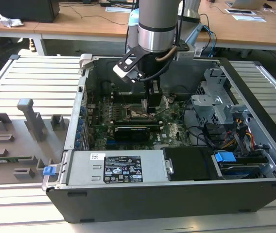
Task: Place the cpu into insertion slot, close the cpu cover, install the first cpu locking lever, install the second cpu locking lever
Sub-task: 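Place the cpu into insertion slot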
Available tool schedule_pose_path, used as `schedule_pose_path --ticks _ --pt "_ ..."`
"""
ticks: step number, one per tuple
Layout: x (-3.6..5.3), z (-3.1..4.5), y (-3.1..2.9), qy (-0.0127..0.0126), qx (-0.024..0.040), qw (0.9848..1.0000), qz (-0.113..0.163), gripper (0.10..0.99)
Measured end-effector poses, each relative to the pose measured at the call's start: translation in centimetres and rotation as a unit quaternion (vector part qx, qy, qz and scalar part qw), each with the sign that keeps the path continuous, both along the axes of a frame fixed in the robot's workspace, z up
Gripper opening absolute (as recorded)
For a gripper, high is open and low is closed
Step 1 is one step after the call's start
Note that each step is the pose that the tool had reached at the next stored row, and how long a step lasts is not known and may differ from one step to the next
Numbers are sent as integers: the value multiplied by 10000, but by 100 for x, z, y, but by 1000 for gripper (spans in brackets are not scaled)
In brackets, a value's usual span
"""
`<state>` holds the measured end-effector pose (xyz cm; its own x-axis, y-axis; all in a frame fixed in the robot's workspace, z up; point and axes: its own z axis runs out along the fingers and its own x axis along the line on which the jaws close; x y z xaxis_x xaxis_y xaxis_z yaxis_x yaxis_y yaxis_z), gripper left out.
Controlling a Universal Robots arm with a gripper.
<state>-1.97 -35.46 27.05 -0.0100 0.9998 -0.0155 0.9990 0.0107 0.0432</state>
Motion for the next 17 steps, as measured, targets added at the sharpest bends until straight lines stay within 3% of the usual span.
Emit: schedule_pose_path --ticks 13,17 --pt "1 0 332 0 1 10000 1 545" --pt "0 0 371 0 0 10000 1 545"
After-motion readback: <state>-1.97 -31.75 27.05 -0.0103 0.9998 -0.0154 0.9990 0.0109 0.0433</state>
